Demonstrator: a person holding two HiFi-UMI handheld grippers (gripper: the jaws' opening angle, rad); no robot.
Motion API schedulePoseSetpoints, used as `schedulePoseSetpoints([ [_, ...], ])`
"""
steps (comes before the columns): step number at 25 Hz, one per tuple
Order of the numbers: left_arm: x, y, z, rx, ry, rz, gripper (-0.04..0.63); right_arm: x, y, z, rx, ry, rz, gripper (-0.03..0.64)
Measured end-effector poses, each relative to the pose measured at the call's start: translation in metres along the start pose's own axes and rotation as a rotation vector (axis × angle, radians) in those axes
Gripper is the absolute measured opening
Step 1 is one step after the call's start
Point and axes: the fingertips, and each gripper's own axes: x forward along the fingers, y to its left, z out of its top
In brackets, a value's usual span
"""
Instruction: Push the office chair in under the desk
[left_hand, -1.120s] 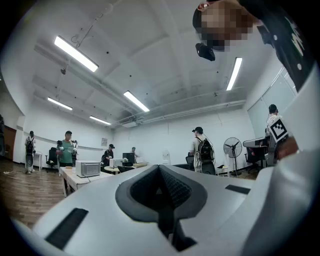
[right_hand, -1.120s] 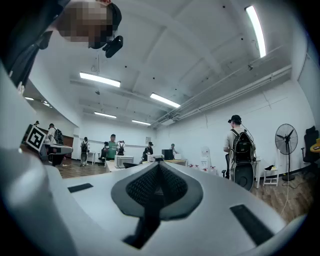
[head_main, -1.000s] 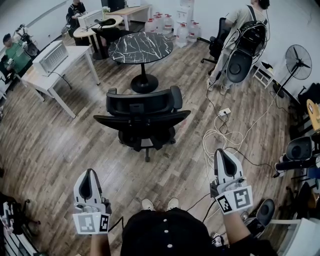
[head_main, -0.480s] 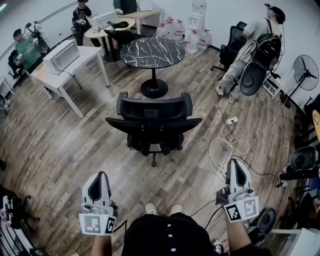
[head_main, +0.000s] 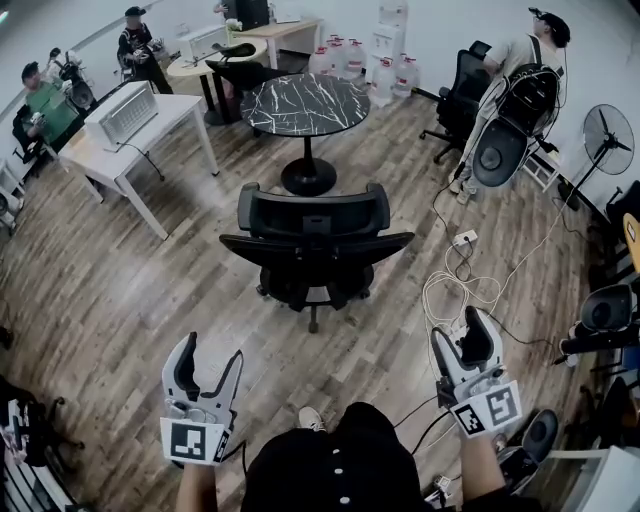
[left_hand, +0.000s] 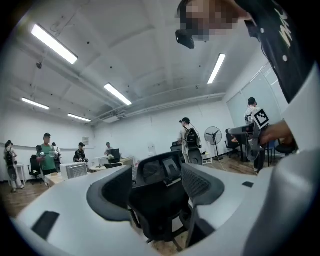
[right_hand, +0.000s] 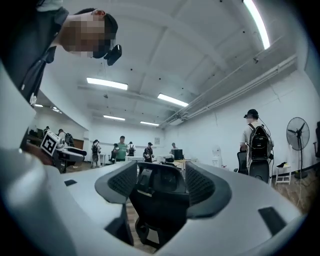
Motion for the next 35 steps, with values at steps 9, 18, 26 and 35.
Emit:
schedulePoseSetpoints([
  [9,0.017,0.009,-0.029,0.023,0.115,-0.117,0.344,0.011,-0.004,-0.021,-0.160,0.119,0.069,0.310],
  [18,0.052,0.021,-0.039,0.033,0.123,-0.142,0.344,0.047,-0.024,-0.041,-0.219,0.175,0.102,0.310],
  [26,0.094,0.028,-0.048,0.043,0.147,-0.173,0.344,0.092,-0.037,-0.054,-0.295,0.238,0.171,0.310],
  [35,0.149,0.045,-0.063,0.055,0.189,-0.196,0.344,0.152,-0.057,-0.060,-0.322,0.234,0.228,0.310],
])
